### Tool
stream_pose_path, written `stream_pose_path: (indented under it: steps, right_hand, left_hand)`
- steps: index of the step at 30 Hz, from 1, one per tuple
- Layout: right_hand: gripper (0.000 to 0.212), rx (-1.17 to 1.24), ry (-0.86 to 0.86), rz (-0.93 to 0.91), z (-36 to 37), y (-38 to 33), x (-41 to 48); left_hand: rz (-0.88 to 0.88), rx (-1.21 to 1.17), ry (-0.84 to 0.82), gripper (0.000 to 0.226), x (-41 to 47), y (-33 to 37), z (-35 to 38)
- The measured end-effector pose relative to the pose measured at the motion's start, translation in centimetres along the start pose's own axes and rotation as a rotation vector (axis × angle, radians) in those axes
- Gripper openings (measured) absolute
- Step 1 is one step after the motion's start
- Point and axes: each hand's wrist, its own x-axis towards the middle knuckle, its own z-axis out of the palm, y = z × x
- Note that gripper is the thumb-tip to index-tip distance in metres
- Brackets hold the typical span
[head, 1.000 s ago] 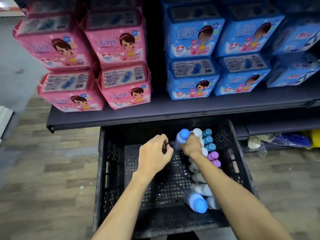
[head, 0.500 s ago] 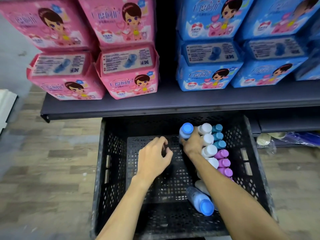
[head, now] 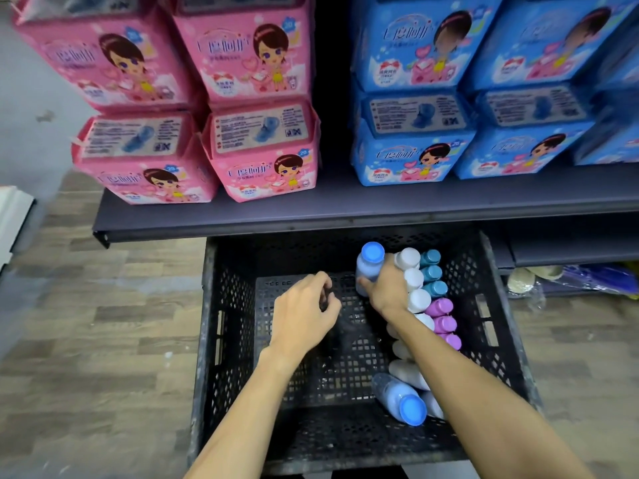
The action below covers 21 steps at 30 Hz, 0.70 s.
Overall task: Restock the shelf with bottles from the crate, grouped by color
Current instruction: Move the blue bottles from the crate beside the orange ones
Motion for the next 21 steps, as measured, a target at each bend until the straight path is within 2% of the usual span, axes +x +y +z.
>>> stream_pose_path:
  steps: [9,13,21]
  right_hand:
    - [0.054,-0.033,0.040,-0.098,-3.8,-2.9,-4.1]
    - [0.062,-0.125,0.067,-0.145,-6.3,-4.8,-6.4]
    - [0.063,-0.245,0.219,-0.326,-12.2,-9.9,-10.9]
  left_hand:
    - [0.054,-0.013,0.036,0.008,1.0,1.9,-4.1]
    - [0.125,0.009,0.045,0.010,1.7,3.0,-6.7]
    - [0.245,0.040,0.056,0.009,3.6,4.6,-12.0]
